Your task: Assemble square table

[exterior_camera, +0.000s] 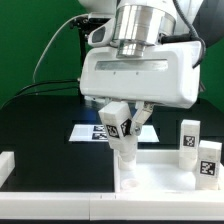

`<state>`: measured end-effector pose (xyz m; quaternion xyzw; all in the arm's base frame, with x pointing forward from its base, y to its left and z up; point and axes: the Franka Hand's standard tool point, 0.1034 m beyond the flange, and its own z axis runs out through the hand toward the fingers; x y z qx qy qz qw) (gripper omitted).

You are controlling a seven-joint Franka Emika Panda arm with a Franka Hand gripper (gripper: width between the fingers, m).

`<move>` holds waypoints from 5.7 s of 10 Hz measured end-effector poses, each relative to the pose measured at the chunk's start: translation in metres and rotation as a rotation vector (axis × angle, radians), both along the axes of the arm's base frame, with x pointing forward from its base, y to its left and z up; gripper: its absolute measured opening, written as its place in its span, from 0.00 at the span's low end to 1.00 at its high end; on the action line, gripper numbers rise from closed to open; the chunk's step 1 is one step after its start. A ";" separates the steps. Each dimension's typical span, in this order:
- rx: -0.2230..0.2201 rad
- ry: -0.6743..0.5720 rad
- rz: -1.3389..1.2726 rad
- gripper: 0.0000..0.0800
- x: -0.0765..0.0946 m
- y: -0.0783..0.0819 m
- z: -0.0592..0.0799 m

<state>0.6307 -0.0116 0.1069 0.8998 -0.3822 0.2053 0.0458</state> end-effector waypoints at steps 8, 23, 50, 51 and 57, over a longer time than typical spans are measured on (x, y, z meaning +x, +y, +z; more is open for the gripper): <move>-0.078 -0.086 0.067 0.35 0.012 0.023 -0.003; -0.241 -0.177 0.120 0.35 -0.004 0.020 -0.041; 0.171 0.234 0.031 0.81 0.020 -0.015 0.020; 0.188 0.233 0.027 0.81 0.020 -0.009 0.021; 0.118 0.275 -0.013 0.81 0.016 -0.010 0.014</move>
Offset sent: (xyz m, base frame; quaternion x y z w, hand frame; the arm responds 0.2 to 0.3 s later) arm 0.0000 0.0000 0.0000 0.0000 0.0000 0.0000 1.0000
